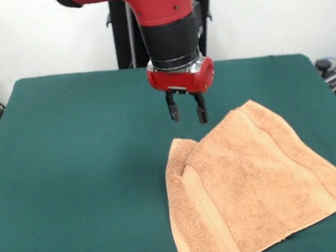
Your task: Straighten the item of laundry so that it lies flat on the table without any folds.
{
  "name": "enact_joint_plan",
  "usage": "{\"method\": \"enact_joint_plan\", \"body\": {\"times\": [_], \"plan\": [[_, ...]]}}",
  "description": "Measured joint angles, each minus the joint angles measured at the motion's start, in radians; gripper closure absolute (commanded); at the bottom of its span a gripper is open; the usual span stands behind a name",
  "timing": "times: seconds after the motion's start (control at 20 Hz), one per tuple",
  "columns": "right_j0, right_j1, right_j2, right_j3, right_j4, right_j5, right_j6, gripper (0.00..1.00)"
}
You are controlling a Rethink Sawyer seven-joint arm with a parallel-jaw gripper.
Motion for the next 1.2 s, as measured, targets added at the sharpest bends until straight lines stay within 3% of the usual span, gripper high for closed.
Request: {"method": "enact_joint_plan", "body": {"times": [0.4,0.6,0.95,1.2], "plan": [[0.037,0.063,-0.01,-0.028,-0.007,-0.005,0.0,0.0],[0.115,0.093,-0.015,-0.064,-0.007,-0.006,0.0,0.0],[0.188,0.114,-0.015,-0.086,-0.007,-0.016,0.0,0.0],[0.194,0.11,-0.015,-0.085,-0.007,-0.02,0.0,0.0]]}}
